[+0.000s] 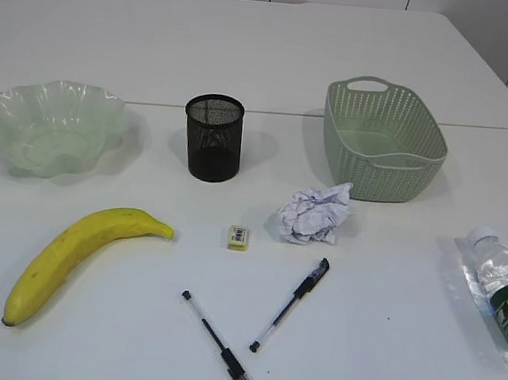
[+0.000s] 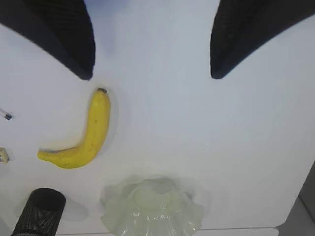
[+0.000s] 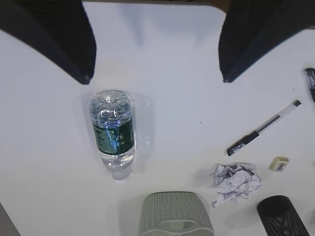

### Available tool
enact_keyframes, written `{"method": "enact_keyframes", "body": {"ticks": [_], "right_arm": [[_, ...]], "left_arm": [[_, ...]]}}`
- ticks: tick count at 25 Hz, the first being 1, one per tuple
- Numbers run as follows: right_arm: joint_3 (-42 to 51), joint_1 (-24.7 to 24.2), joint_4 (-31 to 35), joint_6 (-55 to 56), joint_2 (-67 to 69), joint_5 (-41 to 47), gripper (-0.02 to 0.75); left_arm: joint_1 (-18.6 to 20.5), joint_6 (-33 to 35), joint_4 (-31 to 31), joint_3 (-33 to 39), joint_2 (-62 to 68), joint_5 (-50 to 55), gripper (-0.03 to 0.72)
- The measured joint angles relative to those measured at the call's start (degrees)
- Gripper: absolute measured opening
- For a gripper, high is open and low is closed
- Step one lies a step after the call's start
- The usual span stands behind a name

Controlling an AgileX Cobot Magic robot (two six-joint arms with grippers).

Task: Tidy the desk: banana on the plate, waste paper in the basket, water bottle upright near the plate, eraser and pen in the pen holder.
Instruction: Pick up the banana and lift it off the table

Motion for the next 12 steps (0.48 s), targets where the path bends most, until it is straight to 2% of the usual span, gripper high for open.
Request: {"method": "enact_keyframes", "body": {"ticks": [12], "right_arm": [[0.0,0.0,0.0,0.0,0.0,0.0,0.573]], "left_arm": [[0.0,0.0,-0.55,0.0,0.0,0.0,0.517]]}}
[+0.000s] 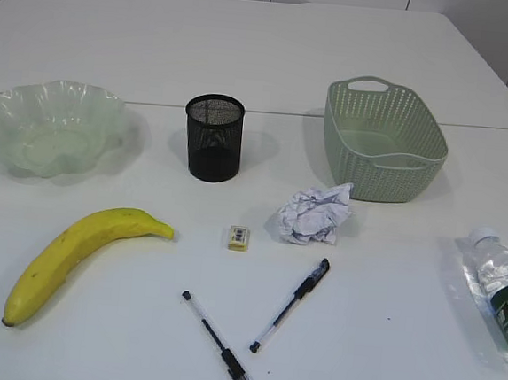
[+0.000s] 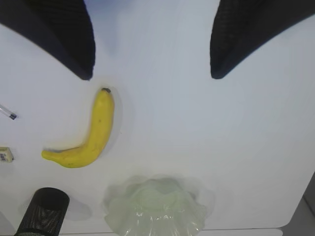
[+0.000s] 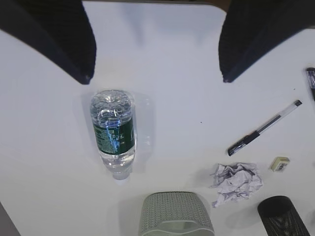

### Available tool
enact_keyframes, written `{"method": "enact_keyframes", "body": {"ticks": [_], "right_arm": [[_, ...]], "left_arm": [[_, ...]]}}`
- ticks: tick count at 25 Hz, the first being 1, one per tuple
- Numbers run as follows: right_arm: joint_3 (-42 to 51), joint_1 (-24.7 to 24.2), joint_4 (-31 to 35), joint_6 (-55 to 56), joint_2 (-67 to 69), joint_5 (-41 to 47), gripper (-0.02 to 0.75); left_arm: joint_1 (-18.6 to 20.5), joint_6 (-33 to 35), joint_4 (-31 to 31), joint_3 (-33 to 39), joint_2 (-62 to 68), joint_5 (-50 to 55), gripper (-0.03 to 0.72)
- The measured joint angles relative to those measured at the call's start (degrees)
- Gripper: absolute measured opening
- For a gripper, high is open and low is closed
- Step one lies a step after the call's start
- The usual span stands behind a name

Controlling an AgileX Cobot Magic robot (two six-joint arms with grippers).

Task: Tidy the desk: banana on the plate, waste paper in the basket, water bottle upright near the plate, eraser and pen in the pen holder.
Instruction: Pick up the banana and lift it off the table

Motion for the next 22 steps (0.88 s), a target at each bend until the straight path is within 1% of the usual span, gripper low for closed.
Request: {"method": "enact_keyframes", "body": {"ticks": [4,7,12,17,22], "right_arm": [[0.0,0.0,0.0,0.0,0.0,0.0,0.573],[0.0,0.0,0.0,0.0,0.0,0.0,0.572],[0.0,0.0,0.28,0.0,0.0,-0.17,0.512],[-0.86,0.0,3.67,0.0,0.0,-4.23,0.49],[-1.4,0.0,4.42,0.0,6.04,-9.35,0.488]], "left_arm": [[0.0,0.0,-0.51,0.0,0.0,0.0,0.517],[0.0,0.0,-0.63,0.0,0.0,0.0,0.502],[0.0,0.0,-0.63,-0.13,0.0,-0.6,0.477],[0.0,0.0,-1.32,-2.07,1.62,-7.11,0.475],[0.0,4.8,-1.54,-2.51,10.32,-14.63,0.475]]}}
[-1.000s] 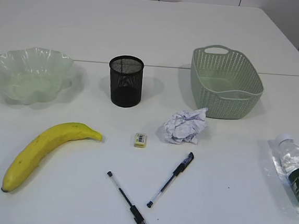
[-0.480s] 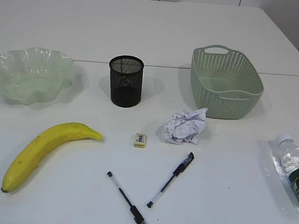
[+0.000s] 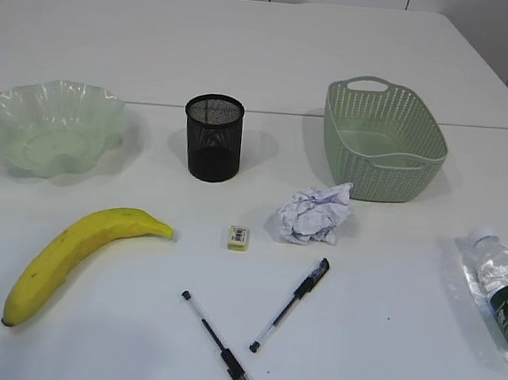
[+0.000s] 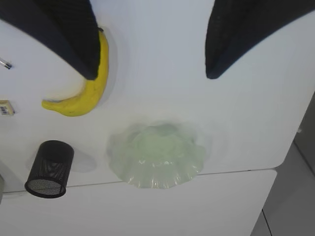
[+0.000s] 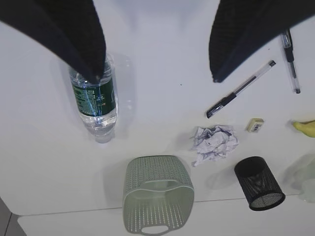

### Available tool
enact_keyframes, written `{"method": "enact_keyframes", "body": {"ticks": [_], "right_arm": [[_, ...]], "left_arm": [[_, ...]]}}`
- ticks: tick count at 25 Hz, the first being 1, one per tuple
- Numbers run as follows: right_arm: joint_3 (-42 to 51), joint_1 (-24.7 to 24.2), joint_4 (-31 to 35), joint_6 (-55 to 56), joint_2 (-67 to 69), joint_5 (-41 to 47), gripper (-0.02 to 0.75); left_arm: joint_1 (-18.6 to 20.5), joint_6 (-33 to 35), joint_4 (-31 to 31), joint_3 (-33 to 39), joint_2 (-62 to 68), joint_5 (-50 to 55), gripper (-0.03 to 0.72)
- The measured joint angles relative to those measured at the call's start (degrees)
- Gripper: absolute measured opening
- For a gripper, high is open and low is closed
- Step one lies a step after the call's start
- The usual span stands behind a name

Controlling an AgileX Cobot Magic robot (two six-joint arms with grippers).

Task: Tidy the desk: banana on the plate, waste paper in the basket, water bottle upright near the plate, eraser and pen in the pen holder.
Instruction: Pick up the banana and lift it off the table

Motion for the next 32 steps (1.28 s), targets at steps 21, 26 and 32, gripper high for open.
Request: {"method": "enact_keyframes", "body": {"ticks": [21,26,32], "right_arm": [[-7.82,0.0,0.59,-1.08,23.74,-7.62,0.482],[-10.46,0.0,1.08,-2.81,27.7,-5.49,0.482],[-15.97,0.0,4.4,-4.35,33.21,0.8,0.482]], "left_arm": [[-9.45,11.22,-4.3,-15.68,39.12,-10.65,0.435],[-14.95,11.63,-1.36,-23.93,50.75,-7.2,0.434],[-21.82,12.13,0.26,-30.15,66.08,-3.96,0.434]]}}
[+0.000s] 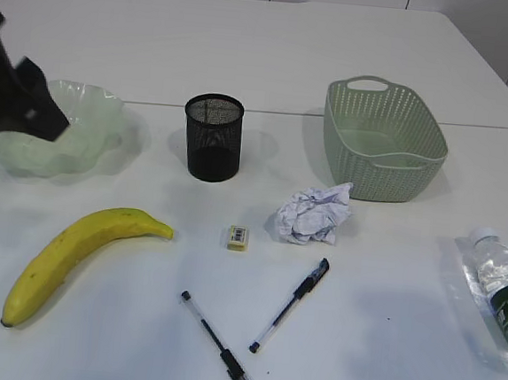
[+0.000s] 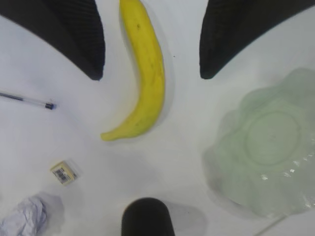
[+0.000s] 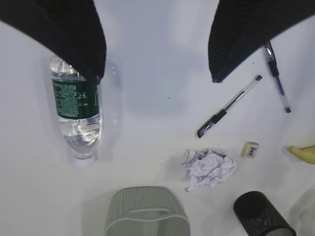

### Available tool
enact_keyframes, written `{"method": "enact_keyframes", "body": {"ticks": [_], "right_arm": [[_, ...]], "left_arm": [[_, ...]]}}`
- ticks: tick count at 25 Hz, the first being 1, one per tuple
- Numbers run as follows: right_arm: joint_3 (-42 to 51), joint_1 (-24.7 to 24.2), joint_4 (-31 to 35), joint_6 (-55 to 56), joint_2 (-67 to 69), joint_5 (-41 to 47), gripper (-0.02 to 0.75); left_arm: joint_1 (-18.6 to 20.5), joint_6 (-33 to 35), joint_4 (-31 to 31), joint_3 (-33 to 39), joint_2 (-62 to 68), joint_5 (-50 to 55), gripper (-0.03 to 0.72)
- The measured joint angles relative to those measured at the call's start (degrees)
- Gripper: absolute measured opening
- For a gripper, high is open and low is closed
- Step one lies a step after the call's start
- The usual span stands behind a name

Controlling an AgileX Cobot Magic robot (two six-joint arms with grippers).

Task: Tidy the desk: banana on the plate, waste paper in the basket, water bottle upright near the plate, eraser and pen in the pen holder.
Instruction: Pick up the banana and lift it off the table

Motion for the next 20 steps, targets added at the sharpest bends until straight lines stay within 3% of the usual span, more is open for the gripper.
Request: {"method": "enact_keyframes", "body": {"ticks": [9,20], "right_arm": [[-0.9,0.0,3.84,-1.37,0.82,1.39,0.482],[-0.9,0.0,5.28,-1.42,0.82,1.61,0.482]], "left_arm": [[-1.31,0.04,0.1,-3.94,18.79,3.74,0.434],[-1.31,0.04,-0.37,-11.77,29.13,5.06,0.459]]}}
